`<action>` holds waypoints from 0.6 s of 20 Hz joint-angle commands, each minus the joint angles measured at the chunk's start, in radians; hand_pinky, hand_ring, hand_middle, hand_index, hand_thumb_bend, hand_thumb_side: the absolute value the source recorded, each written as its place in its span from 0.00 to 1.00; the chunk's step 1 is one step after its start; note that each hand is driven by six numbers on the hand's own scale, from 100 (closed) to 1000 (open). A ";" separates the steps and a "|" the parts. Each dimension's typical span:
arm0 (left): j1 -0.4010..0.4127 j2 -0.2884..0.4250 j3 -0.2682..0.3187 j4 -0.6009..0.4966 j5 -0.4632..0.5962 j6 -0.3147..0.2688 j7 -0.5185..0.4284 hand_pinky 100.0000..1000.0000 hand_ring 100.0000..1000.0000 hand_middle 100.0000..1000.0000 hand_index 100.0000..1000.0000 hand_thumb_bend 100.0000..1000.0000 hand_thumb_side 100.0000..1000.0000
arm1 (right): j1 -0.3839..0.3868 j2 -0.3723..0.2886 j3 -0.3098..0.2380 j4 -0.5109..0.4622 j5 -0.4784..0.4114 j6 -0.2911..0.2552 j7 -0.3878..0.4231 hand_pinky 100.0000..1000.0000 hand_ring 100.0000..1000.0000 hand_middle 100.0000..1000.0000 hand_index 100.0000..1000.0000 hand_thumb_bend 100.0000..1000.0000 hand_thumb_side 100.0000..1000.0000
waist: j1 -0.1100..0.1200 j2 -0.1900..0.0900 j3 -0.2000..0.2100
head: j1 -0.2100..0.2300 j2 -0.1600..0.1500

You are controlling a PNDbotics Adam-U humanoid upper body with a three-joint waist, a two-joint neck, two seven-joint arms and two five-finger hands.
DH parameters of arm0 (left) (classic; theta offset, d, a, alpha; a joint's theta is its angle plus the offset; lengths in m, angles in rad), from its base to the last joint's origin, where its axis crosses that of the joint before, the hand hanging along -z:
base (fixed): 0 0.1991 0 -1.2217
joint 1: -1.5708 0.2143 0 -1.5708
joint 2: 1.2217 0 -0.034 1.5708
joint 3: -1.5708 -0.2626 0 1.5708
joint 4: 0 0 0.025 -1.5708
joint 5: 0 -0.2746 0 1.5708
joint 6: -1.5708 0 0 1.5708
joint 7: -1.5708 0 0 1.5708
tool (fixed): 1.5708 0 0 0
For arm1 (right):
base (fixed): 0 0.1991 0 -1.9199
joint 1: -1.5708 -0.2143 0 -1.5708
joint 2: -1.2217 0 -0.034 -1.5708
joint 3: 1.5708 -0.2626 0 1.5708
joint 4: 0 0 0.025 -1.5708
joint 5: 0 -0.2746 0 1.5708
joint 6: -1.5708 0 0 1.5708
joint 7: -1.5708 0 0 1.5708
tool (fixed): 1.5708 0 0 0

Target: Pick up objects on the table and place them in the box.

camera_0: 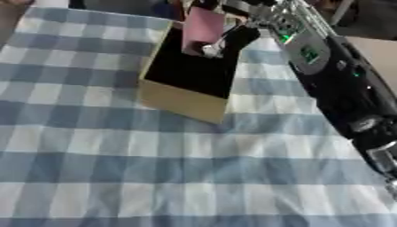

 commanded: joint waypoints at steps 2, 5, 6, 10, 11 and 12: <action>-0.013 0.009 0.003 -0.016 0.008 -0.004 -0.002 0.43 0.53 0.57 0.74 0.18 0.93 | -0.015 0.004 -0.003 0.027 0.008 -0.024 -0.012 0.77 0.61 0.47 0.66 0.00 0.29 | 0.006 -0.016 0.003 | -0.006 -0.017; -0.013 0.007 0.002 -0.016 0.009 -0.004 -0.003 0.43 0.53 0.57 0.74 0.17 0.93 | -0.011 0.010 0.002 0.032 0.007 -0.037 -0.009 0.78 0.63 0.48 0.67 0.00 0.29 | 0.006 -0.015 0.004 | -0.007 -0.017; -0.013 0.007 0.002 -0.016 0.009 -0.004 -0.003 0.43 0.53 0.57 0.74 0.17 0.93 | -0.010 0.011 0.003 0.033 0.009 -0.039 -0.006 0.78 0.64 0.49 0.67 0.00 0.29 | 0.006 -0.015 0.004 | -0.007 -0.017; -0.012 0.006 0.002 -0.016 0.009 -0.004 -0.004 0.43 0.53 0.57 0.74 0.17 0.93 | -0.010 0.010 0.006 0.029 0.029 -0.048 0.002 0.82 0.72 0.58 0.73 0.05 0.29 | 0.006 -0.016 0.004 | -0.006 -0.017; -0.012 0.006 0.002 -0.016 0.009 -0.004 -0.005 0.43 0.53 0.57 0.73 0.17 0.93 | -0.010 0.009 0.007 0.026 0.039 -0.049 0.004 0.83 0.76 0.64 0.76 0.08 0.28 | 0.006 -0.017 0.003 | -0.006 -0.017; -0.012 0.005 0.002 -0.016 0.009 -0.004 -0.005 0.43 0.53 0.57 0.73 0.17 0.93 | -0.011 0.008 0.007 0.024 0.052 -0.050 0.008 0.84 0.77 0.66 0.77 0.09 0.28 | 0.006 -0.017 0.003 | -0.005 -0.017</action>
